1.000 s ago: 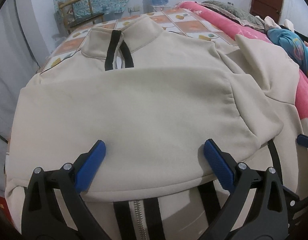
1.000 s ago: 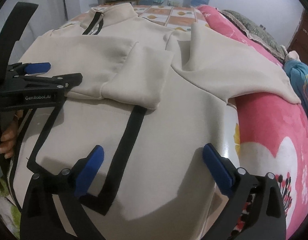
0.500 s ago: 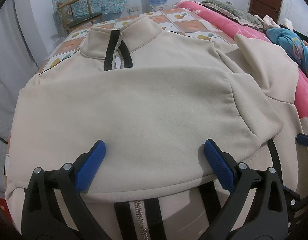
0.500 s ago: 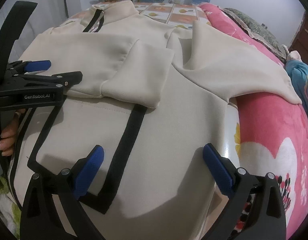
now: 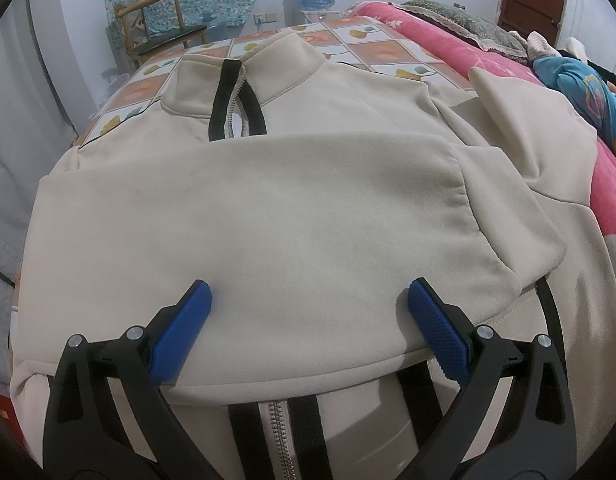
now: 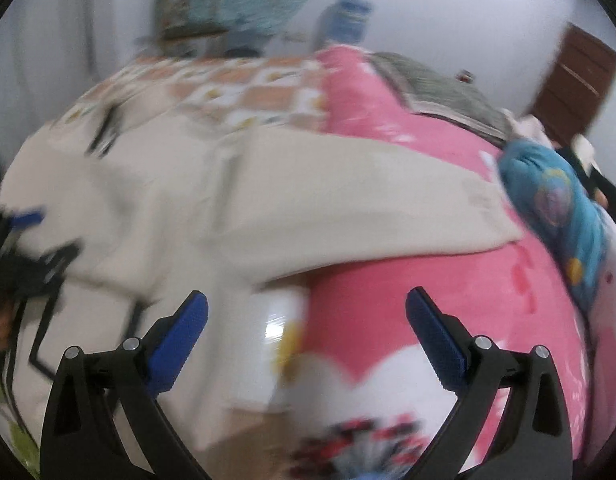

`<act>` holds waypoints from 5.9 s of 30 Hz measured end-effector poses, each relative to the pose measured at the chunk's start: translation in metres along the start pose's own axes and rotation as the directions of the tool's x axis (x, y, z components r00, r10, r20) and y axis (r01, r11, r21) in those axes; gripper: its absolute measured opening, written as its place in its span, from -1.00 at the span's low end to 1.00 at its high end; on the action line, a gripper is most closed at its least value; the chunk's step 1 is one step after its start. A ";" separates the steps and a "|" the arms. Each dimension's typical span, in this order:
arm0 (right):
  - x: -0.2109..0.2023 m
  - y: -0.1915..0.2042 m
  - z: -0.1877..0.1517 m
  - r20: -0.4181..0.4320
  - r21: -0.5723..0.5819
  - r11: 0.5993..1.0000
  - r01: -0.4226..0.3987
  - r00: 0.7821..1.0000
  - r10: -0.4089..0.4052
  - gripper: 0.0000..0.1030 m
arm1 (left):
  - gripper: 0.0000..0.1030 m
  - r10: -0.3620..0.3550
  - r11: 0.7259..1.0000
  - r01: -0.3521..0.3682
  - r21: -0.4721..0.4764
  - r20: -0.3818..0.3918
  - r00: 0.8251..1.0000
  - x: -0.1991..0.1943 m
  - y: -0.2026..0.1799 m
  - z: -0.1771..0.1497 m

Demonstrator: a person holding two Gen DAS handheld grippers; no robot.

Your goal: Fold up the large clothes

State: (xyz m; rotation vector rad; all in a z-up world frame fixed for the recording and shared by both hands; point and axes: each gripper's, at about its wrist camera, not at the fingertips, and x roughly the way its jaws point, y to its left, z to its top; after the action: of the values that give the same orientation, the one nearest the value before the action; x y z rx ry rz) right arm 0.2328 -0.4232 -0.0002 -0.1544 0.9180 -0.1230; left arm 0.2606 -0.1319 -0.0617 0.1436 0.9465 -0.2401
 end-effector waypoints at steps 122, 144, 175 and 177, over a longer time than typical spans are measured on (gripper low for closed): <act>-0.005 0.129 -0.063 0.121 0.161 0.821 -0.548 0.837 0.534 0.04 | -0.35 -0.190 0.952 0.167 -0.255 -0.069 0.979 0.006 0.090 0.024; 0.001 0.116 -0.068 0.094 0.197 0.848 -0.492 0.870 0.483 -0.01 | -0.97 -0.105 0.979 0.142 -0.147 0.234 0.967 -0.131 0.124 0.040; -0.013 0.104 -0.071 0.009 0.179 0.918 -0.354 0.934 0.358 0.00 | -0.97 -0.133 0.910 0.199 -0.363 0.199 0.971 -0.117 0.221 0.001; -0.016 0.100 -0.070 -0.004 0.173 0.921 -0.348 0.935 0.354 0.00 | -0.97 -0.119 0.911 0.157 -0.380 0.122 0.985 -0.098 0.226 -0.006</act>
State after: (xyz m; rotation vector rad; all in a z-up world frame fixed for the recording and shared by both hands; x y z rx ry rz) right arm 0.1711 -0.3274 -0.0479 0.1732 0.9527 0.1310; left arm 0.2613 0.1006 0.0184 -0.3015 0.8911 -0.1829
